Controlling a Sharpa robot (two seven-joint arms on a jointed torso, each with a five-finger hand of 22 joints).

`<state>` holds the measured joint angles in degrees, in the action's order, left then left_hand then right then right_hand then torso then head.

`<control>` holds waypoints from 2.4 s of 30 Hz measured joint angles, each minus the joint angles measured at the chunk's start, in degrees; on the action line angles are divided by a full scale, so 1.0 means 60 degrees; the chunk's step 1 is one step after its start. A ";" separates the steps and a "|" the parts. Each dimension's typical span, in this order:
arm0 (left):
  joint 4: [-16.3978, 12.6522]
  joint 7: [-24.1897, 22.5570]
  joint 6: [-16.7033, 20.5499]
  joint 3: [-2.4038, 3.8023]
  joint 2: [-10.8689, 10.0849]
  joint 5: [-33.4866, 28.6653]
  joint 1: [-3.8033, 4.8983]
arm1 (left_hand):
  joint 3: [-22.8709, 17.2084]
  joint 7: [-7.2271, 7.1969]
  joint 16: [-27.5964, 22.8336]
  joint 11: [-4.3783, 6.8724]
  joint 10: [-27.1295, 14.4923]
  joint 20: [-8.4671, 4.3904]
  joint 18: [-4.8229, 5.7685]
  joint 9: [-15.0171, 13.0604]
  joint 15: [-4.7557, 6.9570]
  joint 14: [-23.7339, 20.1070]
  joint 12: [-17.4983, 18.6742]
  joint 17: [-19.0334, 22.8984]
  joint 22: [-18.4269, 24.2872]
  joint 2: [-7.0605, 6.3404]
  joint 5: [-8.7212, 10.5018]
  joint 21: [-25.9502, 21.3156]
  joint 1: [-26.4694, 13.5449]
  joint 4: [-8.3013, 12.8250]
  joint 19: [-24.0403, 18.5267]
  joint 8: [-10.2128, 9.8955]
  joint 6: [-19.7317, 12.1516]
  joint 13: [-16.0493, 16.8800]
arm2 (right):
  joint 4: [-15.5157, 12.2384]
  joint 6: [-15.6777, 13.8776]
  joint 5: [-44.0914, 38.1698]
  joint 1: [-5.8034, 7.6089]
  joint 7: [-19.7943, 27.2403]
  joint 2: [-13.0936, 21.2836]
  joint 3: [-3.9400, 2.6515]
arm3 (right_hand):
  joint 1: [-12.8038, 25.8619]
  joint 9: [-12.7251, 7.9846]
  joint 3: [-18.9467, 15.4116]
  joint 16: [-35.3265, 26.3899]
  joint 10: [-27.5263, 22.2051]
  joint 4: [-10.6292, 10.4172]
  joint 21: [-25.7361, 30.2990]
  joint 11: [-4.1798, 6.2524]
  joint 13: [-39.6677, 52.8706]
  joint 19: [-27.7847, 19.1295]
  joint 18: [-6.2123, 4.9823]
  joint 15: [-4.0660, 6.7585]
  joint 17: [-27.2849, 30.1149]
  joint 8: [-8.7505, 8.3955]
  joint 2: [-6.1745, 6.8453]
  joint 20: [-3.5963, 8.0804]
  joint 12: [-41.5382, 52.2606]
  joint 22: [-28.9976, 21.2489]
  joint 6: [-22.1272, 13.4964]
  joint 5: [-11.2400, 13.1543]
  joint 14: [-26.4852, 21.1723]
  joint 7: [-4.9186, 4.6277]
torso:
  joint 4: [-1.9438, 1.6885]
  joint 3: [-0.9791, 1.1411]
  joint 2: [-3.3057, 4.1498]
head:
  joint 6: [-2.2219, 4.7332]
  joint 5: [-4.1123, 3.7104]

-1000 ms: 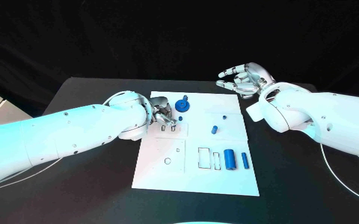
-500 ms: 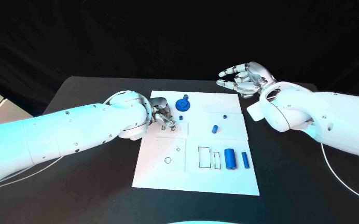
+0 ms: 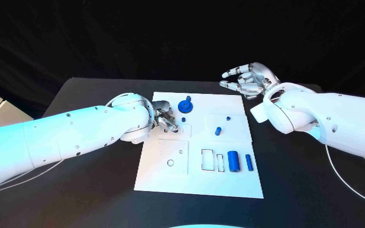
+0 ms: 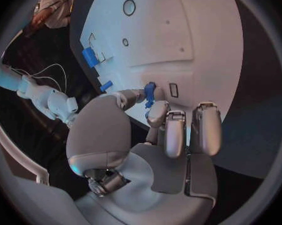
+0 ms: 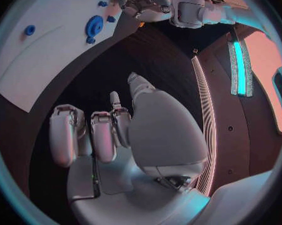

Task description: Assemble the parts on the task board

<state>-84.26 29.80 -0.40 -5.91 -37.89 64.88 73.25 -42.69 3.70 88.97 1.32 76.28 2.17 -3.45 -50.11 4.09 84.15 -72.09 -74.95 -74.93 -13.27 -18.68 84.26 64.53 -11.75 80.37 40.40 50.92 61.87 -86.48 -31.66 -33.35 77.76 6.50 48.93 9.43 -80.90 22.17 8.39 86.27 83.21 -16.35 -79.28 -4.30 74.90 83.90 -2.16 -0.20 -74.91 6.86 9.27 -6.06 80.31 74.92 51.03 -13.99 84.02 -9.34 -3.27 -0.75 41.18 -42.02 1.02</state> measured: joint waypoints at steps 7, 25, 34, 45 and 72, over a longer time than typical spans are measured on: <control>0.0009 0.0004 -0.0062 0.0004 0.0002 -0.0003 0.0003 | -0.0002 0.0000 0.0000 -0.0001 0.0000 0.0000 0.0000 0.0003 0.0000 0.0000 0.0004 0.0001 0.0000 0.0012 -0.0006 0.0000 0.0012 0.0002 0.0000 -0.0003 0.0001 0.0000 | 0.0015 0.0003 -0.0006 0.0000 0.0000 -0.0009 0.0000 | 0.0000 0.0008 0.0000 0.0000 0.0000 0.0000 0.0000 0.0000 0.0007 0.0000 0.0000 0.0000 0.0000 0.0000 0.0000 0.0000 0.0000 -0.0001 0.0000 0.0000 0.0000 0.0000 | 0.0004 0.0004 0.0000 | -0.0016 -0.0007; 0.0159 0.0048 -0.0189 0.0015 0.0111 -0.0139 0.0023 | -0.0013 0.0005 0.0000 -0.0009 0.0047 0.0000 0.0000 0.0000 -0.0001 0.0000 0.0005 0.0002 0.0002 0.0013 -0.0005 0.0037 0.0013 0.0013 -0.0001 -0.0026 0.0027 0.0025 | 0.0029 0.0007 -0.0018 -0.0002 -0.0003 -0.0025 0.0000 | 0.0000 0.0007 0.0000 0.0000 0.0000 0.0000 0.0000 0.0000 0.0006 0.0000 0.0000 0.0000 -0.0006 0.0000 0.0000 0.0000 0.0000 -0.0002 0.0000 0.0001 0.0000 0.0000 | 0.0005 0.0010 0.0010 | -0.0091 -0.0012; 0.0283 0.0048 -0.0162 0.0004 0.0189 -0.0319 0.0024 | 0.0133 -0.0041 0.0046 0.0117 0.0260 -0.0036 -0.0001 -0.0073 0.0072 -0.0001 -0.0114 0.0003 0.0002 0.0209 0.0164 0.0037 -0.0191 0.0159 0.0035 -0.0026 0.0140 0.0174 | 0.0038 0.0011 -0.0020 -0.0002 -0.0005 -0.0035 0.0002 | 0.0000 0.0007 0.0000 0.0000 0.0000 0.0000 0.0038 0.0000 0.0005 0.0000 0.0000 0.0000 -0.0005 0.0000 -0.0001 0.0000 0.0000 -0.0003 0.0000 -0.0034 0.0000 0.0000 | 0.0005 0.0010 0.0013 | -0.0136 -0.0027; 0.0402 0.0043 -0.0153 -0.0002 0.0248 -0.0497 0.0021 | 0.0303 -0.0128 0.0046 0.0152 0.0297 -0.0071 -0.0002 -0.0109 0.0105 -0.0034 -0.0114 0.0004 0.0003 0.0197 0.0173 0.0037 -0.0379 0.0329 0.0070 -0.0078 0.0263 0.0254 | 0.0043 0.0016 -0.0022 -0.0006 -0.0006 -0.0041 0.0001 | 0.0051 0.0014 0.0000 0.0000 0.0001 0.0000 0.0038 0.0000 0.0005 0.0000 0.0000 0.0000 -0.0004 0.0000 -0.0051 0.0000 0.0000 -0.0003 0.0000 -0.0034 0.0000 0.0000 | 0.0003 0.0012 0.0004 | -0.0182 -0.0039; 0.0582 0.0037 -0.0126 -0.0034 0.0275 -0.0724 -0.0001 | 0.1585 -0.0514 0.0045 0.0169 0.0312 -0.0104 -0.0002 -0.0126 0.0173 -0.0035 -0.0152 0.0005 0.0004 0.0211 0.0230 0.0036 -0.0718 0.0101 0.0103 -0.0298 0.0758 0.0291 | 0.0049 0.0015 -0.0022 -0.0029 0.0011 -0.0036 0.0001 | 0.0050 0.0012 -0.0027 0.0000 0.0001 -0.0027 0.0038 0.0000 0.0002 0.0000 0.0000 0.0000 -0.0001 0.0038 -0.0050 0.0000 -0.0039 0.0002 0.0000 -0.0033 0.0000 0.0000 | 0.0009 0.0009 -0.0018 | -0.0143 -0.0038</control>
<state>-80.77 30.02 -1.15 -6.11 -36.24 60.54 73.24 -33.18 0.62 89.23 2.34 78.16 1.55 -3.46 -50.87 5.13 83.94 -73.01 -74.91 -74.91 -12.00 -17.30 84.47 60.22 -11.15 80.99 38.61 55.46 63.62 -86.19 -31.57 -33.48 77.58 6.57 48.71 9.43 -80.60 22.25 8.23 86.27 83.22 -16.51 -79.05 -4.31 74.92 83.90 -2.16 -0.20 -74.91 7.09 8.97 -6.06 80.07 74.93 51.03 -14.19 84.02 -9.34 -3.21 -0.70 41.07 -42.87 0.80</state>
